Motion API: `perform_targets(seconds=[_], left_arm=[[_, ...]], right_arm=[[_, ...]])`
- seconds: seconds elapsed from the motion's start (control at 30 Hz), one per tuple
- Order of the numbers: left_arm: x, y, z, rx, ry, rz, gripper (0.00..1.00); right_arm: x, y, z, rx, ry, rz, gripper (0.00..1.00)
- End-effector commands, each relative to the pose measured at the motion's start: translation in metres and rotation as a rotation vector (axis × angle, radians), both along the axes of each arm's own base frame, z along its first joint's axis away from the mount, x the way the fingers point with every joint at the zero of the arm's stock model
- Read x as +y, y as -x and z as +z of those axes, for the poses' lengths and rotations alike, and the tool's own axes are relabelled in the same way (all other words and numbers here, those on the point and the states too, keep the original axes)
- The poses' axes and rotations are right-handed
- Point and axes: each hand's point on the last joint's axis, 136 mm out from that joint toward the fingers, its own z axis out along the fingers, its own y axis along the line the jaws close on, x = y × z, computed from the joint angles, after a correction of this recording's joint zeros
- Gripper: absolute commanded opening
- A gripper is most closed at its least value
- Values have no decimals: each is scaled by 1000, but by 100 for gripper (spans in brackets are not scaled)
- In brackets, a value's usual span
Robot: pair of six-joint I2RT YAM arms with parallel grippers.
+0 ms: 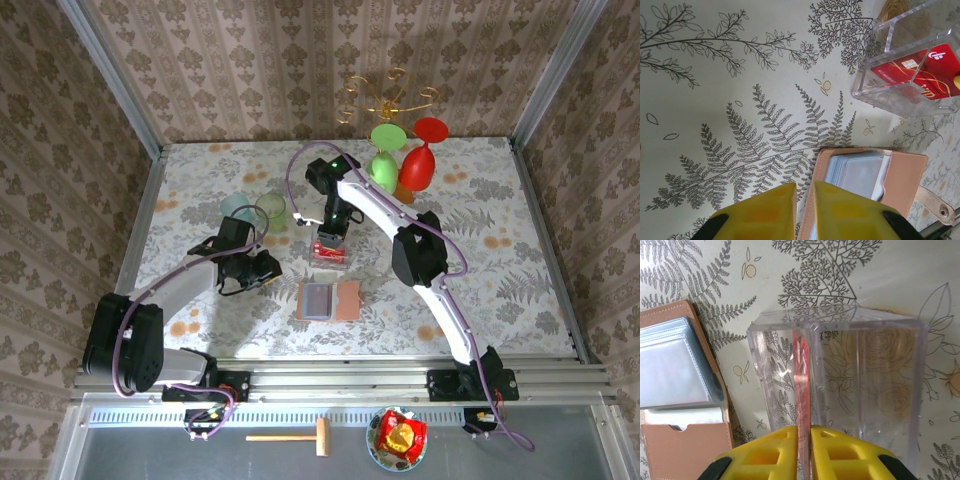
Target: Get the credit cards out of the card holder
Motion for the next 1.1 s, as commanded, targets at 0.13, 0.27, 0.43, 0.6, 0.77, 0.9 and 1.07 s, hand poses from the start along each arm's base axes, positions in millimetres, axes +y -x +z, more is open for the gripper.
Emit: perform_targets(seconds=[0.13,0.27,0.43,0.6,0.77,0.9,1.07], left_arm=[[1,2,1,9,12,8,17],[1,2,1,10,12,9,17],[0,1,2,8,17,10,17],[-6,2,0,9,31,-7,17],[-16,5,-3,17,43,-33,17],[-25,8,-6,23,52,-61,16],[-38,17,-15,47,58,-104,15]], right_arm=[[-4,-10,36,-92,-18,-38,20],[-5,-9,34,-92,-10,-47,13],[0,-7,36,-107,-14,-64,9],[8,1,43,-132,-57,-117,9],[20,18,46,-147,-106,-173,9],[31,33,50,-153,-156,-246,9],[46,55,52,-166,-208,-359,9]])
